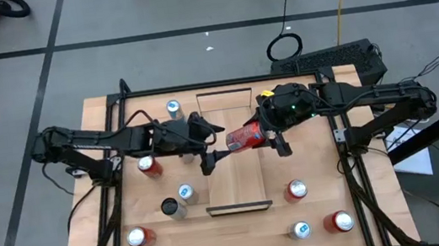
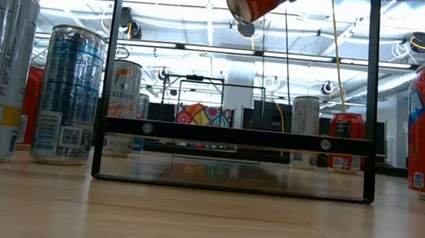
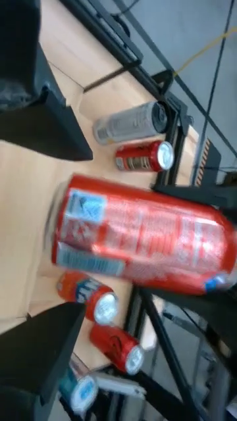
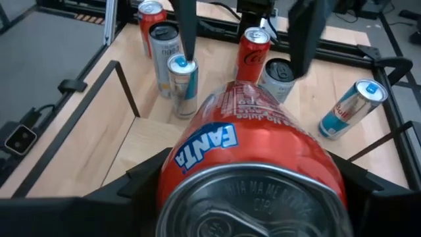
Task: Place canned beverage on shelf
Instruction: Put the top right orange soda can on the shelf
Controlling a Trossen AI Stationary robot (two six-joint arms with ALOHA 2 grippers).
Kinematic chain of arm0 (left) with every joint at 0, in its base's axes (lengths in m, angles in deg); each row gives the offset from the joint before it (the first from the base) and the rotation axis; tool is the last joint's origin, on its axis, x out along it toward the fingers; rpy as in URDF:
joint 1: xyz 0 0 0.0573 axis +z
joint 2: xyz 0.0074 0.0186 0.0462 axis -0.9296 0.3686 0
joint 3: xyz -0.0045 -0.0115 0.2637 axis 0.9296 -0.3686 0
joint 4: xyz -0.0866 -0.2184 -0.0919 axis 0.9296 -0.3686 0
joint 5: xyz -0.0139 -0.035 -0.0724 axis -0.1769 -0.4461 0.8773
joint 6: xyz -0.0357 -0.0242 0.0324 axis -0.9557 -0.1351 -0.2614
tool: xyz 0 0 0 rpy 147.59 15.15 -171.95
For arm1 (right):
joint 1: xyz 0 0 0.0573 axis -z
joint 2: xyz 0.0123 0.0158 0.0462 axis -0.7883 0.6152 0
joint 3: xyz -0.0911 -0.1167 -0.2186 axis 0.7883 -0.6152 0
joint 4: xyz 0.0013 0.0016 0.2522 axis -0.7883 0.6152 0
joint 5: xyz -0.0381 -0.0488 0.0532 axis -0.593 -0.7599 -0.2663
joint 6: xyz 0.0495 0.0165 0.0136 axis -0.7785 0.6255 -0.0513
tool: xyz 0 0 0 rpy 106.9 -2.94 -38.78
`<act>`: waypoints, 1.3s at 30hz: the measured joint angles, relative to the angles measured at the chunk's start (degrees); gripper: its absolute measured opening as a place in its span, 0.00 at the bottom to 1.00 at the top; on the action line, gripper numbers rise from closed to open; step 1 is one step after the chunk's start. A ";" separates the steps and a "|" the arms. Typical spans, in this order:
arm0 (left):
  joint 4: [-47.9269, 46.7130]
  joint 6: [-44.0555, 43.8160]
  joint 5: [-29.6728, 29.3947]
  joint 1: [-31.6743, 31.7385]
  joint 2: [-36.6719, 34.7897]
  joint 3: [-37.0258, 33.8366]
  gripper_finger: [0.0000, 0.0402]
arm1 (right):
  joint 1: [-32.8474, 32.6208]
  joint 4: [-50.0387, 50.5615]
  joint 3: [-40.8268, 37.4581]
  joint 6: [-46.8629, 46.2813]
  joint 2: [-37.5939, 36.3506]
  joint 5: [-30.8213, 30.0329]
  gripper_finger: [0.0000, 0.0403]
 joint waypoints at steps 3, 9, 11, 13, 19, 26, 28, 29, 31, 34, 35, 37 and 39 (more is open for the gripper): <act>1.01 0.88 0.28 1.54 1.18 0.11 0.99 | 0.00 -0.42 0.00 -1.52 0.19 -0.02 0.66; 2.07 2.44 7.35 3.78 3.85 0.04 0.97 | 0.00 -0.63 0.00 -2.84 0.24 -0.65 0.66; 2.43 4.54 7.65 3.83 4.79 0.04 0.97 | -0.02 -0.94 0.00 -2.85 0.24 -1.72 0.66; 3.08 5.87 8.44 3.83 5.60 0.04 0.97 | 0.03 -1.59 0.00 -2.93 0.28 -1.69 0.66; 5.41 6.53 7.58 3.70 6.44 0.04 0.97 | 0.09 -1.59 0.00 -5.89 0.93 -1.62 0.66; 5.69 6.55 6.43 3.71 6.40 0.04 0.97 | 0.09 -2.03 0.00 -8.61 3.40 -1.37 0.66; 4.98 6.50 7.01 3.72 6.38 0.04 0.97 | 0.09 -2.75 0.00 -8.57 4.07 -1.31 0.66; 4.27 6.44 7.14 3.71 6.38 0.04 0.97 | 0.09 -3.27 0.00 -8.61 4.15 -1.31 0.66; 3.49 6.44 7.60 3.70 6.38 0.04 0.97 | 0.09 -4.09 0.00 -8.60 4.52 -1.31 0.66; 2.32 6.42 8.79 3.70 6.38 0.04 0.97 | 0.09 -5.00 -0.01 -8.63 4.68 -1.25 0.66; 2.02 6.42 8.79 3.70 6.38 0.04 0.97 | 0.09 -5.58 -0.02 -8.63 4.68 -1.27 0.66; 1.25 6.44 8.74 3.70 6.38 0.04 0.97 | 0.09 -6.18 -0.02 -8.63 4.61 -1.15 0.66; 1.31 6.43 8.73 3.72 6.38 0.04 0.96 | 0.09 -6.16 -0.02 -8.63 4.59 -1.05 0.66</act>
